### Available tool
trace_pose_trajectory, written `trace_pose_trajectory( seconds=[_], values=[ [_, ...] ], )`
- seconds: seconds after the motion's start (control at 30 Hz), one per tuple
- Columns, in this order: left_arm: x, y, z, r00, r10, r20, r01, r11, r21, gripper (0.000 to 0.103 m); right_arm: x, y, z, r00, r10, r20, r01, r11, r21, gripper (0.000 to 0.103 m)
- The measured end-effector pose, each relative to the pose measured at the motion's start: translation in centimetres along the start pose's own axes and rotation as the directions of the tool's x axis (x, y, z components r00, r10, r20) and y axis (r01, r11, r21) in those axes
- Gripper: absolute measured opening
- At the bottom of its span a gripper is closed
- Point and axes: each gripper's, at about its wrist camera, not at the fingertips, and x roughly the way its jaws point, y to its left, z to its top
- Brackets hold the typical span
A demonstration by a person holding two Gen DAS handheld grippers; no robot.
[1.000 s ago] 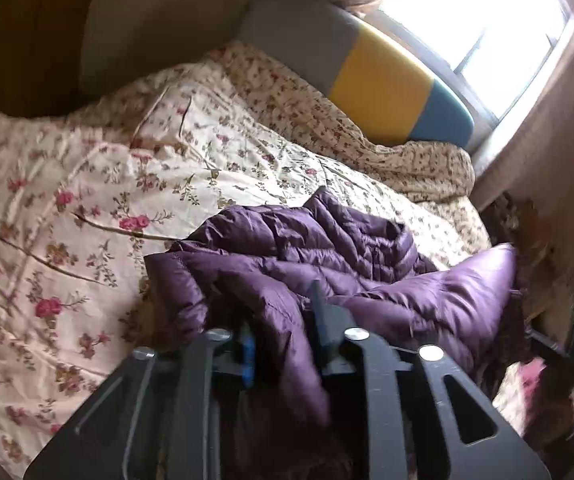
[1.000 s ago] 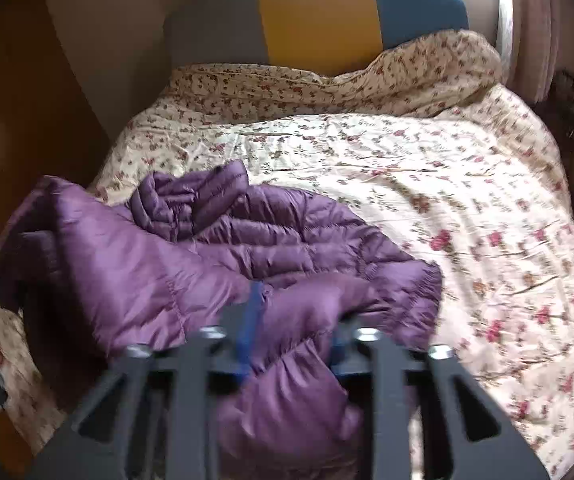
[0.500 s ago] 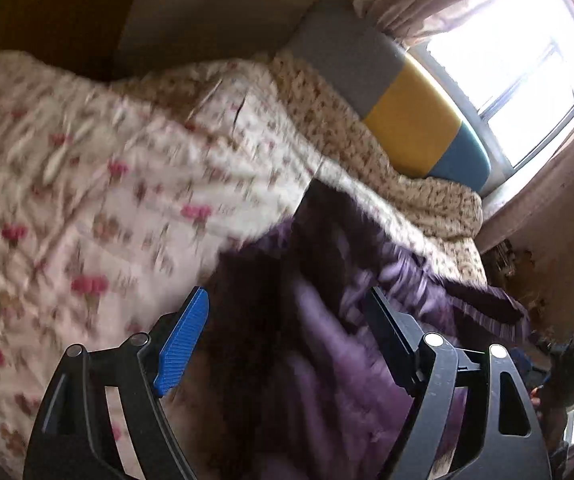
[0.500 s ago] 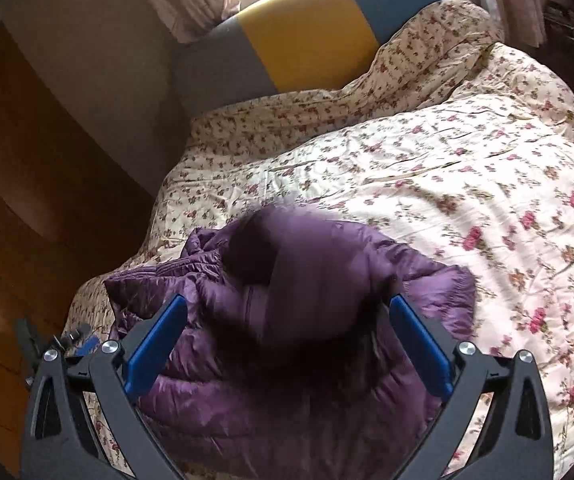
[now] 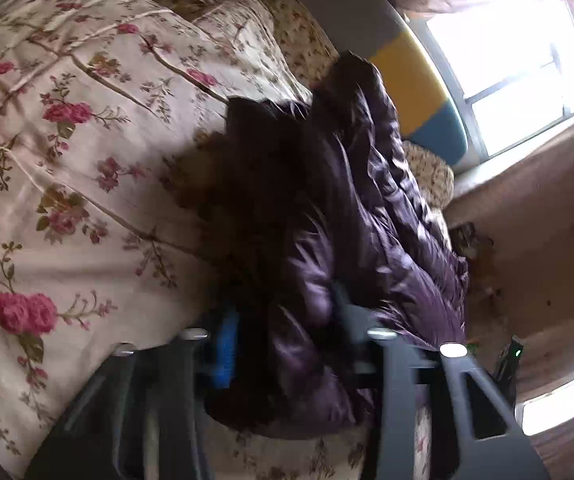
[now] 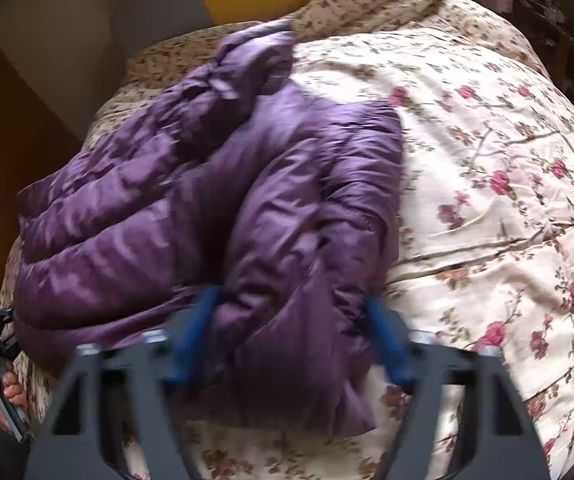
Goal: Fold large clothes
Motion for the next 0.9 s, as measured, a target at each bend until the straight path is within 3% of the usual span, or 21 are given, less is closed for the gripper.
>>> trace_pose_trajectory(
  seconds=[0.03,0.1,0.2,0.5,0.73,0.9],
  values=[
    [-0.2,-0.5,-0.3,1.0,-0.001,-0.001,0.001,1.0,0.028,0.022,-0.4,0.6,-0.1,1.0,-0.025,0.003,0.025,0.999,-0.033,0.03],
    [-0.6,-1.0,-0.8,1.0,0.003,-0.004,-0.003,0.999,0.036,0.018,-1.0,1.6,-0.4,0.998,-0.06,0.007,0.061,0.994,-0.09,0.021],
    [-1.6,-1.5,-1.8,1.0,0.014,-0.004,-0.014,0.998,0.06,0.013,-2.1,3.2,-1.6,0.991,-0.132,0.021,0.134,0.972,-0.191,0.017],
    [-5.8,-1.3,-7.2,0.999,0.036,-0.02,-0.033,0.992,0.118,0.013,-5.3,5.5,-8.5,0.97,-0.238,0.041,0.235,0.892,-0.387,0.015],
    [-10.6,-1.1,-13.6,0.999,0.042,-0.034,-0.036,0.987,0.156,0.013,-9.0,5.4,-16.6,0.958,-0.285,0.036,0.265,0.827,-0.496,0.015],
    [-13.5,-0.7,-17.4,0.998,0.052,-0.048,-0.043,0.986,0.163,0.013,-11.1,5.2,-20.7,0.956,-0.294,0.012,0.258,0.818,-0.513,0.017]
  ],
)
